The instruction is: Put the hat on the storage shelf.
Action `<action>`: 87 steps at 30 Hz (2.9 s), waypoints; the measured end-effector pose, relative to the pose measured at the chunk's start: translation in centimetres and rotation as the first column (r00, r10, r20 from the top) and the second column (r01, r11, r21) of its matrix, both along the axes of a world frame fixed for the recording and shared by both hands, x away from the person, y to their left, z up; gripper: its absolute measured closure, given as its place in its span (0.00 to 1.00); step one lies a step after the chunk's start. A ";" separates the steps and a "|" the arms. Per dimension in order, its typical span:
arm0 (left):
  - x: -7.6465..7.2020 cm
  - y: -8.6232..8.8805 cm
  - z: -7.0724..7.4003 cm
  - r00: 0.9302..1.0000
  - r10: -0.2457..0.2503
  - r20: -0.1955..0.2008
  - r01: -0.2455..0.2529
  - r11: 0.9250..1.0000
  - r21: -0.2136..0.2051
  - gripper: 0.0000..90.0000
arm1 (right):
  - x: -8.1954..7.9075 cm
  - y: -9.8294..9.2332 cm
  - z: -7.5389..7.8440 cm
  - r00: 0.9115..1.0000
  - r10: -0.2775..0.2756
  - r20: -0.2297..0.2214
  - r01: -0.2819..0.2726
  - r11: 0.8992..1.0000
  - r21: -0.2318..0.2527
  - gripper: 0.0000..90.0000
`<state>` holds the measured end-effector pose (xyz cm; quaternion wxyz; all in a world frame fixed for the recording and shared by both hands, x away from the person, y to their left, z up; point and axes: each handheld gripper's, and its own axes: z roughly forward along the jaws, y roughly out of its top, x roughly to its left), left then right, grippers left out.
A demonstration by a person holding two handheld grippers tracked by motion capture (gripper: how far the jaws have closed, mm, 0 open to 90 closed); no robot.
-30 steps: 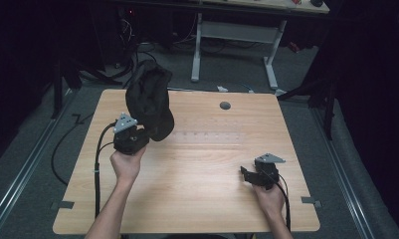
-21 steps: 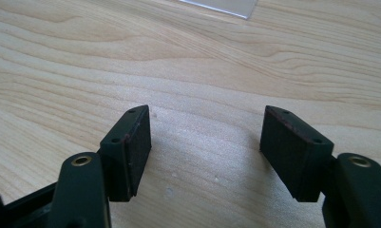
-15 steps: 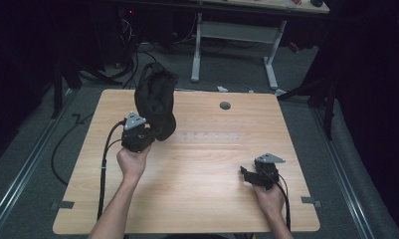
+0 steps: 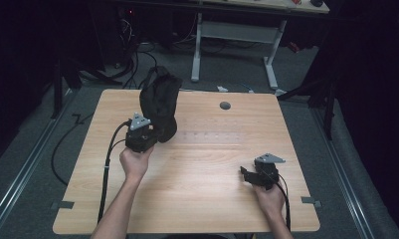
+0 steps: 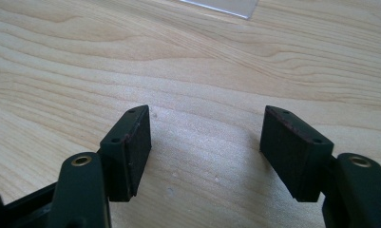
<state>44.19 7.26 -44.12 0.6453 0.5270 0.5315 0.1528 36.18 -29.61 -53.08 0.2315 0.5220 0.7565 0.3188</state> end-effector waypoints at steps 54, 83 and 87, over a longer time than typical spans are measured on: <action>-2.2 2.0 -0.3 0.998 -0.003 -0.060 -0.001 0.998 -0.062 0.42 | 0.0 0.0 0.0 1.000 0.002 0.001 -0.002 1.000 -0.001 0.39; -5.4 3.8 -0.3 0.997 -0.011 -0.077 0.006 0.998 -0.060 0.41 | 0.0 0.0 0.0 1.000 0.002 0.001 -0.002 1.000 -0.001 0.39; -5.7 4.0 -0.7 0.997 -0.005 -0.080 0.000 0.998 -0.062 0.41 | 0.0 0.0 0.0 1.000 0.003 0.002 -0.003 1.000 -0.002 0.39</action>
